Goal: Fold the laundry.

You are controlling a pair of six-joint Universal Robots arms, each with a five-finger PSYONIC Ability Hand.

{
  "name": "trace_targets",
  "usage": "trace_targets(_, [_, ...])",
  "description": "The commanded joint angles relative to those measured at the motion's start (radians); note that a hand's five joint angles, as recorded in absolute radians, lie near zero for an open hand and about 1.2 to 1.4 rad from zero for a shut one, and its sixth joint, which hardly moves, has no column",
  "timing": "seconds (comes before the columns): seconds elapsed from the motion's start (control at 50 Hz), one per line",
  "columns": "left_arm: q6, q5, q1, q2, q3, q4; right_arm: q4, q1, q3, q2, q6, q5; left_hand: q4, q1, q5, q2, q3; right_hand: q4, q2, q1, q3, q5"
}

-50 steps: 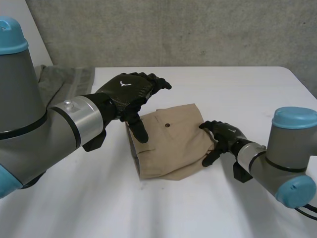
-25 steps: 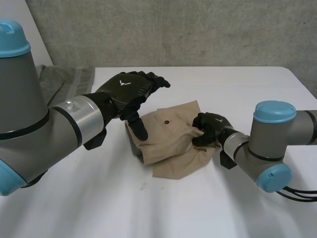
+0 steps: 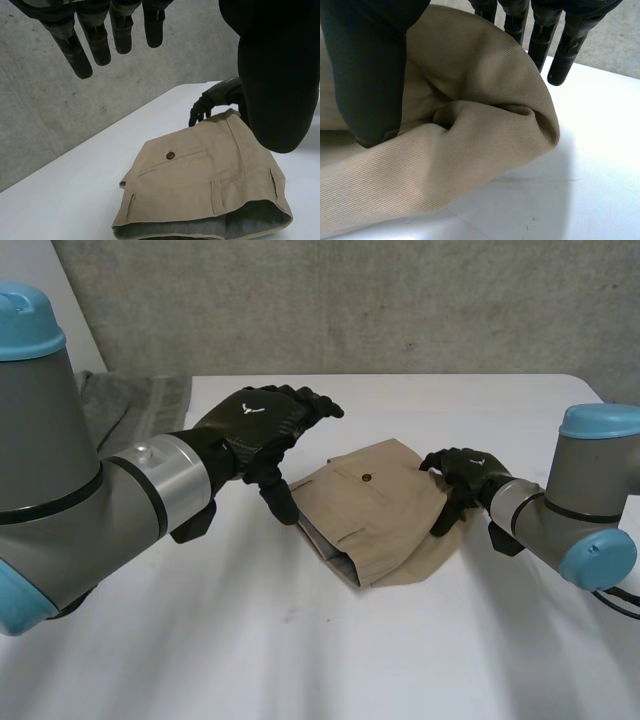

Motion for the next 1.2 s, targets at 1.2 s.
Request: trace_targets(1.2, [-0.034,-0.007,-0.005,-0.049,-0.008,0.029,0.110,-0.473,-1.074,0.612,0.065,0.469,-0.005,0.012,-0.021,-0.006,-0.012,1.061,1.033,1.088,1.056,1.063])
